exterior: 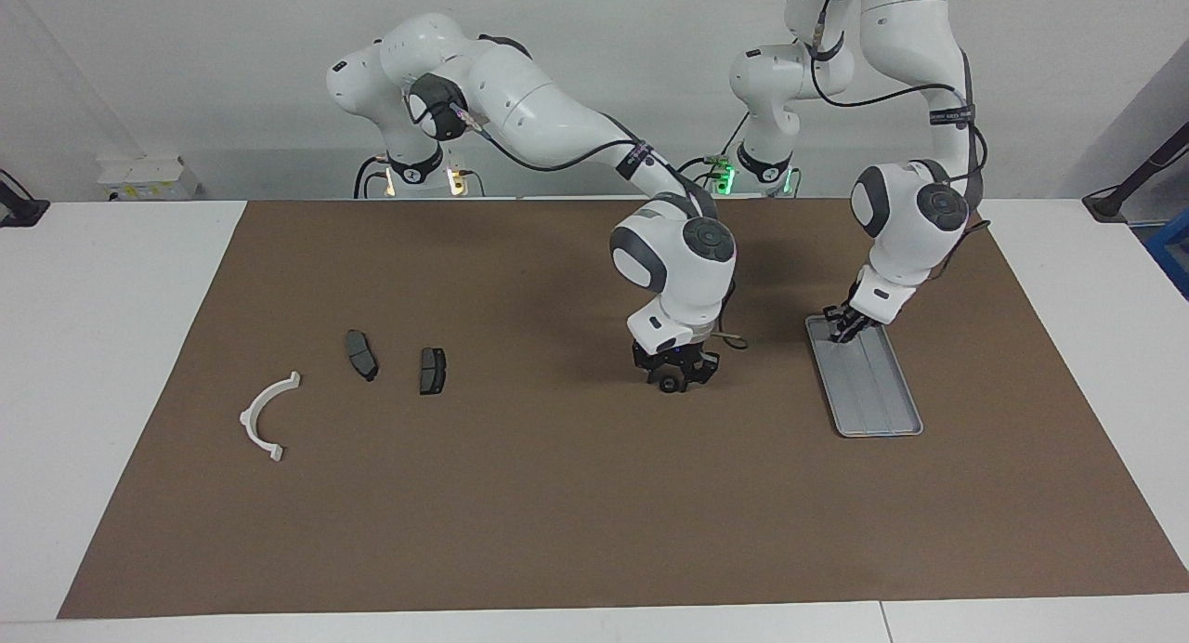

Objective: Place bearing gear from tray to pile

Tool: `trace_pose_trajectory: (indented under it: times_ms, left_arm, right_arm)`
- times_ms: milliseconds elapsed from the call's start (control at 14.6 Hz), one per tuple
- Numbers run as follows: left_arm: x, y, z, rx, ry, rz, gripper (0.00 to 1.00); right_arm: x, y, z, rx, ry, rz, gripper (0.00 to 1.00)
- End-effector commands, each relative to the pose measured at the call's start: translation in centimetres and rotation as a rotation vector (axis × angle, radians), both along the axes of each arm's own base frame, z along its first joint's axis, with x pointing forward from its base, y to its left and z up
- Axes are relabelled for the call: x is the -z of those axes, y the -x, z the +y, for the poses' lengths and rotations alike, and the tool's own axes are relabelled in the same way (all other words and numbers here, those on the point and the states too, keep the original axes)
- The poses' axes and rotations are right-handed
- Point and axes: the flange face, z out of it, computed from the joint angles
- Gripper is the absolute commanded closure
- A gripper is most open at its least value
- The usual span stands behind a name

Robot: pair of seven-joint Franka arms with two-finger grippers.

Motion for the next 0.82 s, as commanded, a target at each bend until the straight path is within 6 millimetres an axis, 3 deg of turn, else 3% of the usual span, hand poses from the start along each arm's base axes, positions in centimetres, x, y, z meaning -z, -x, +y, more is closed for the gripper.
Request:
trace_pose_trajectory:
  times_ms: [0,205,411,616,684,753]
  left_arm:
    - [-0.9,-0.6,0.2,-0.019,-0.002,-0.01,0.82]
    - [-4.7,-2.7,-0.3,-0.034,0.002,0.004,0.83]
    - [-8.4,-3.9,-0.7,-0.074,-0.001,0.024,0.83]
    - [-10.9,-4.0,-1.2,-0.089,0.004,0.031,0.83]
    - [-11.8,-4.3,-2.7,-0.113,0.022,0.023,0.83]
    - [-12.8,-5.0,-5.3,-0.13,0.036,0.019,0.83]
  right_arm:
    - [0.7,-0.1,0.0,0.019,0.01,0.001,1.0]
    - [0.6,-0.4,-0.5,0.019,0.017,0.004,1.0]
    - [-1.4,-1.4,-2.7,0.003,0.049,0.041,1.0]
    - [-9.6,-3.5,-8.6,-0.064,0.066,0.085,1.0]
    - [-12.9,-4.3,-11.4,-0.12,0.052,0.106,1.0]
    - [-16.1,-5.9,-16.1,-0.163,0.012,0.132,1.0]
